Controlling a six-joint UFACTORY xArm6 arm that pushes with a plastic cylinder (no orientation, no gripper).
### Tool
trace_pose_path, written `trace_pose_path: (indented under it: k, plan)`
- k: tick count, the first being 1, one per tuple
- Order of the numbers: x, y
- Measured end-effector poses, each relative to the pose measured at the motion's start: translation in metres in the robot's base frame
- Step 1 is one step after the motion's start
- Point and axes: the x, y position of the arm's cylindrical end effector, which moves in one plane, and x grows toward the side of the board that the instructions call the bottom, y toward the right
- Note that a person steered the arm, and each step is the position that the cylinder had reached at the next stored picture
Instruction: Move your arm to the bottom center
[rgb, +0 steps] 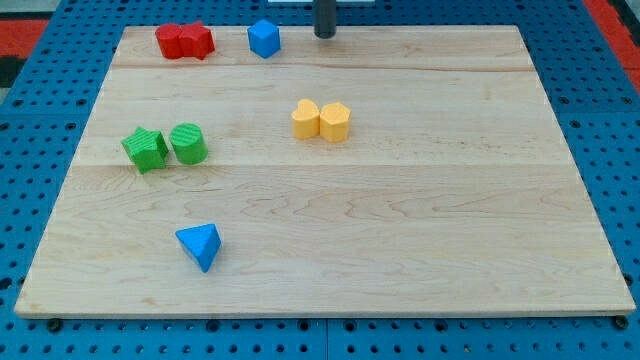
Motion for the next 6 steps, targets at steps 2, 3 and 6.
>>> trace_pose_path:
  k: [2,3,6]
  plan:
    - [0.069,-0.076]
    - [0.104,-0.058]
    - [0.304,0.091]
